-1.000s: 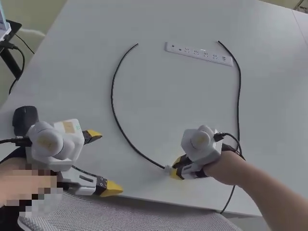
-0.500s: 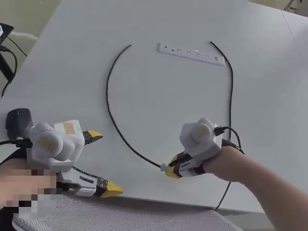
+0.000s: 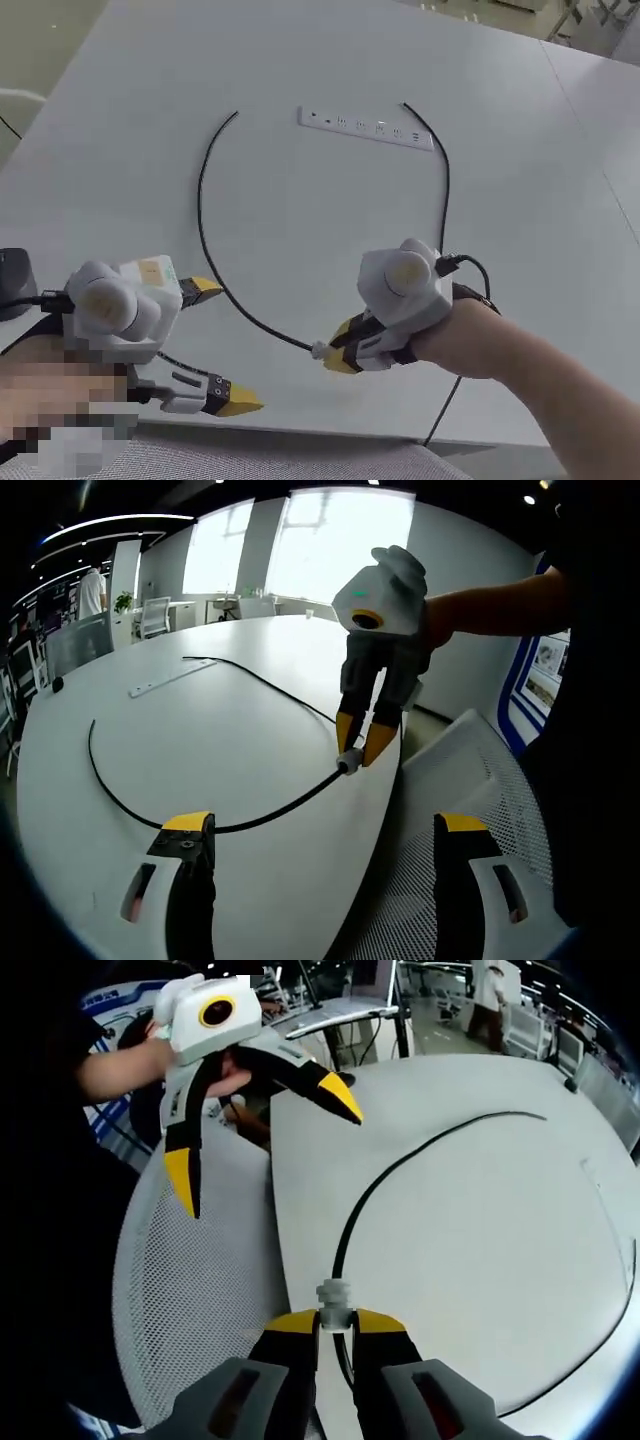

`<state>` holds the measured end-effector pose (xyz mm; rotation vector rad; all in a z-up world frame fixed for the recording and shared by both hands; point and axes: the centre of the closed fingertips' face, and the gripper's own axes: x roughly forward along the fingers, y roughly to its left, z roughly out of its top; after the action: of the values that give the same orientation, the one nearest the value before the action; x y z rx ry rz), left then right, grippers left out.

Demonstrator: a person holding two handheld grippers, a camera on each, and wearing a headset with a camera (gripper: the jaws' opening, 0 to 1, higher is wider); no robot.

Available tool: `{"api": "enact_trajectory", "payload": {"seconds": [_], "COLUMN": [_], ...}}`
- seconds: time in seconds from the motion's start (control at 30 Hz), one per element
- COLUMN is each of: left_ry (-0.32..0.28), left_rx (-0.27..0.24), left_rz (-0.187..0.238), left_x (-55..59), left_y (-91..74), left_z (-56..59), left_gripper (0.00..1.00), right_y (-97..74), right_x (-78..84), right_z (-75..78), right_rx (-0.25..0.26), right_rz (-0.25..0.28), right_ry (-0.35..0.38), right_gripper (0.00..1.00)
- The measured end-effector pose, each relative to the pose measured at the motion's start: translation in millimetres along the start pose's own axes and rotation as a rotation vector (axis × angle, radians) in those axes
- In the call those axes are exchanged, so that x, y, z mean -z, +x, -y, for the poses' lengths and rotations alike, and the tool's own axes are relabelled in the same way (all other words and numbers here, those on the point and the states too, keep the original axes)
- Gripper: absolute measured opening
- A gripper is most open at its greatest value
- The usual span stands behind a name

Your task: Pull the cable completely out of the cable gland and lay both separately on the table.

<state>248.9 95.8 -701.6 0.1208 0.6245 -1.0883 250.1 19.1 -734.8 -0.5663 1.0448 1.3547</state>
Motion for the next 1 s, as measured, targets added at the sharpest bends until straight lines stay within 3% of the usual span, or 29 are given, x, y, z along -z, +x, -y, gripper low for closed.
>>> {"api": "enact_trajectory", "payload": {"seconds": [0.5,0.7,0.77,1.0], "left_ry": [0.034,0.037,0.012,0.016], "left_rx": [0.07,0.096,0.11,0.147], "left_rz": [0.023,0.067,0.077,0.085], "left_x": [-23.3,-37.8,-41.2,-46.5], "left_y": [19.4,21.0,22.6,25.6], "left_z": [13.2,16.9,20.2,29.2], "left_gripper": [0.85,0.78,0.78,0.75], "right_y": [-27.2,-33.2,-35.9,-45.0], "right_x": [-27.9,-34.8,-39.3,-46.3], "right_z": [-16.3,-22.6,-26.0,-32.5], "right_rx": [0.041,0.048,0.054,0.084], "right_rz": [0.03,0.035,0.053,0.068], "right_ry": [-0.117,-0.153,-0.179,-0.255], "right_gripper": [0.06,0.06,0.06,0.06]}}
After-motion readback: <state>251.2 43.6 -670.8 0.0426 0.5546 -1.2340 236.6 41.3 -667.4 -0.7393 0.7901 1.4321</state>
